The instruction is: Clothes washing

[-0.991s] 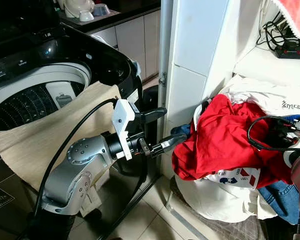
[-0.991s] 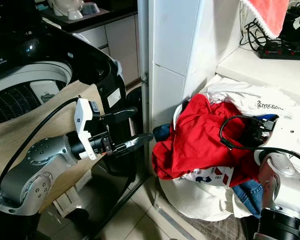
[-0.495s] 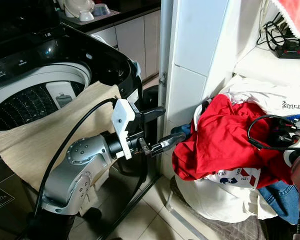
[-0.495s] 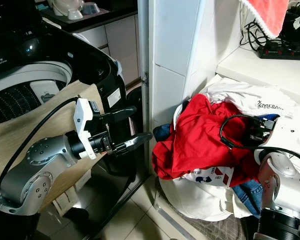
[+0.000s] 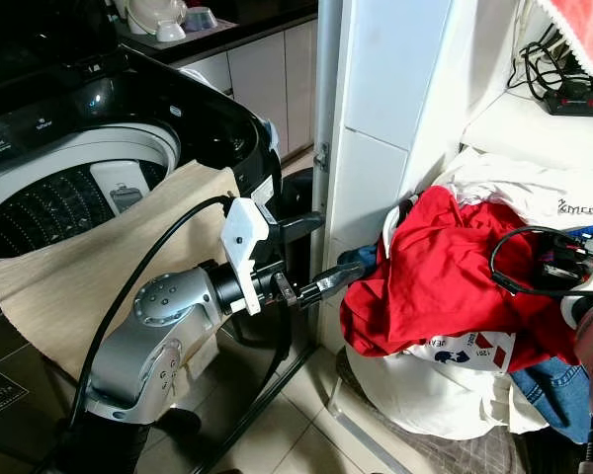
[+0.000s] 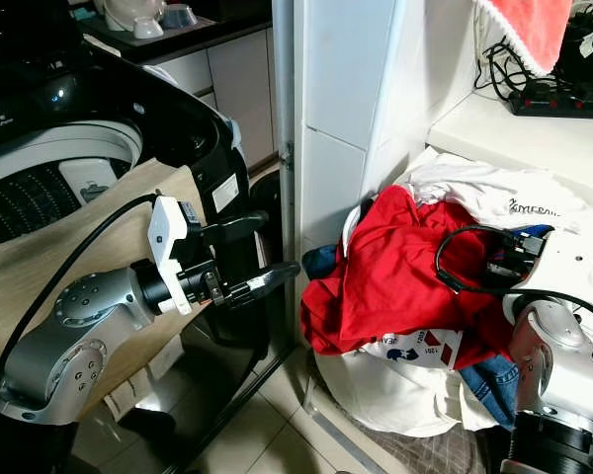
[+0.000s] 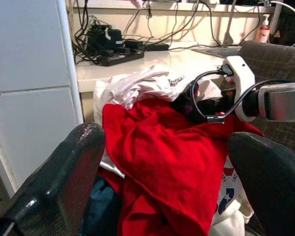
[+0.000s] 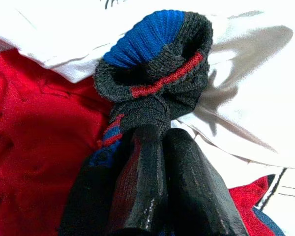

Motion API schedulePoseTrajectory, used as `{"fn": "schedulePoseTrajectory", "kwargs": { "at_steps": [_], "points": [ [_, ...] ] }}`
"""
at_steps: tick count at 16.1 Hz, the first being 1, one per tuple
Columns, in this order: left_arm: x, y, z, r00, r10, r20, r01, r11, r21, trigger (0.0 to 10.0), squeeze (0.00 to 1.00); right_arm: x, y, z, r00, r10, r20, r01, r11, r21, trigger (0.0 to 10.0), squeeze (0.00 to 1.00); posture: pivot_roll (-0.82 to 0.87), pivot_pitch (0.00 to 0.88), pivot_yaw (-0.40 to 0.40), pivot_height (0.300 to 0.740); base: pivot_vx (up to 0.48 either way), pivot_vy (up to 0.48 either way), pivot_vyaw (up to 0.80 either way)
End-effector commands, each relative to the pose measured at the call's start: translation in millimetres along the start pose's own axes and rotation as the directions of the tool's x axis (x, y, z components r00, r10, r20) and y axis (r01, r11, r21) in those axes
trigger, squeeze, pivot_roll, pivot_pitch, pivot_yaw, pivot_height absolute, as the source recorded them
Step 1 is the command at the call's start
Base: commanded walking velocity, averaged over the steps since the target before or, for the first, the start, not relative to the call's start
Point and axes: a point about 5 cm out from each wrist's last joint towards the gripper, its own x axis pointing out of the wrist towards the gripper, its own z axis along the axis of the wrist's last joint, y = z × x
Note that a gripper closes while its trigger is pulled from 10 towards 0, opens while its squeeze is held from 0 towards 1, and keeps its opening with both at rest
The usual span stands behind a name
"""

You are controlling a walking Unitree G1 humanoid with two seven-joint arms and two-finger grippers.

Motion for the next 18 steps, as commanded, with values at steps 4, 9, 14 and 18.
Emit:
{"fn": "schedulePoseTrajectory", "kwargs": {
  "at_steps": [4,9,14,18],
  "points": [
    [-2.2,7.2,-1,0.998,0.066,-0.007,-0.066,0.998,0.022,10.0,0.00,-5.2,5.8,-6,1.000,-0.030,-0.003,0.030,1.000,0.009,0.0,0.00,-0.12,0.000,0.044,0.740,0.000,0.000,0.00],
    [-2.0,14.1,10,0.991,0.121,0.061,-0.121,0.993,0.007,10.0,0.00,-16.8,15.2,26,0.970,-0.001,0.242,0.025,0.995,-0.099,0.0,0.00,-0.13,0.000,0.042,0.740,0.000,0.000,0.00],
    [0.8,14.5,13,0.989,0.128,0.077,-0.128,0.992,-0.003,10.0,0.00,-20.5,11.6,32,0.957,-0.075,0.280,0.106,0.989,-0.099,0.0,0.00,-0.13,0.000,0.046,0.740,0.000,0.000,0.00],
    [1.0,14.4,15,0.989,0.122,0.082,-0.122,0.993,-0.002,10.0,0.00,-26.4,16.4,37,0.948,-0.064,0.313,0.090,0.994,-0.069,0.0,0.00,-0.13,0.000,0.046,0.740,0.000,0.000,0.00]
  ]
}}
